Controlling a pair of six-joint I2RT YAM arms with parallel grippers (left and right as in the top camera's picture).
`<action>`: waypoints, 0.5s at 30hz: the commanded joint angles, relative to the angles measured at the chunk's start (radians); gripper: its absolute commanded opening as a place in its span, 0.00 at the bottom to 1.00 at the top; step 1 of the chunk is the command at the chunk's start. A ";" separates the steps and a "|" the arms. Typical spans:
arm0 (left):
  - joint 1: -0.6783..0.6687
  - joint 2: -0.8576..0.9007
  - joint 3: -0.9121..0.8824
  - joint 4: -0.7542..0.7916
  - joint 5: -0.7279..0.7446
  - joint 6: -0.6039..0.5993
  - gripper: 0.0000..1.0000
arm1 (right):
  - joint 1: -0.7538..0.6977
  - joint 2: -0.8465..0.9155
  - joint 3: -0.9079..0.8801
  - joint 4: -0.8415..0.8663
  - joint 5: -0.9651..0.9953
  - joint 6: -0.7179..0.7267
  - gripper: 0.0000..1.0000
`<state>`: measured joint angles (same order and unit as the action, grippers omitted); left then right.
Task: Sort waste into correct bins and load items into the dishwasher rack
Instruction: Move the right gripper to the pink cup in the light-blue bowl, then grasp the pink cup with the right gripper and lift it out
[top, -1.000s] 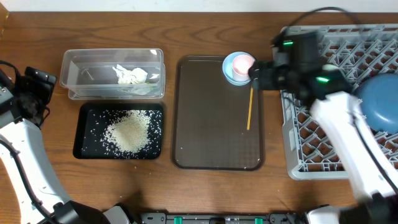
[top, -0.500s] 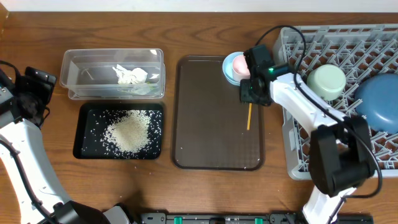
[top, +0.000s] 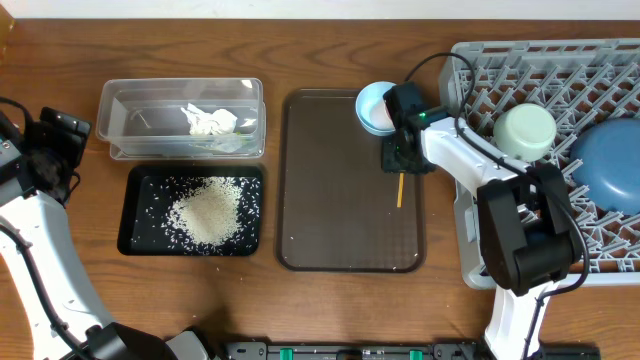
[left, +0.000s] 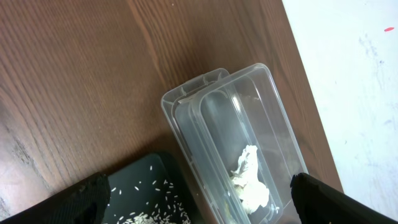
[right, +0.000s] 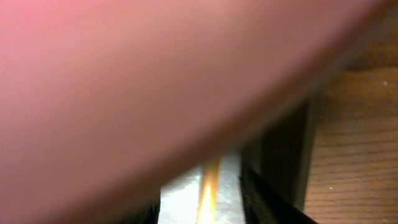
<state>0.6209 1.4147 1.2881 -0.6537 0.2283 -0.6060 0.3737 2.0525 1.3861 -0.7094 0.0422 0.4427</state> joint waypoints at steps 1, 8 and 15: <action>0.003 0.003 -0.002 -0.001 -0.013 -0.001 0.95 | 0.007 0.048 -0.009 -0.005 -0.003 0.014 0.35; 0.003 0.003 -0.002 -0.001 -0.013 -0.001 0.95 | 0.007 0.047 -0.009 0.003 -0.026 0.014 0.30; 0.003 0.003 -0.002 -0.001 -0.013 -0.001 0.95 | 0.007 0.013 0.001 0.002 -0.050 0.014 0.28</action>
<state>0.6209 1.4147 1.2881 -0.6537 0.2283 -0.6060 0.3729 2.0544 1.3880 -0.7124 0.0528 0.4477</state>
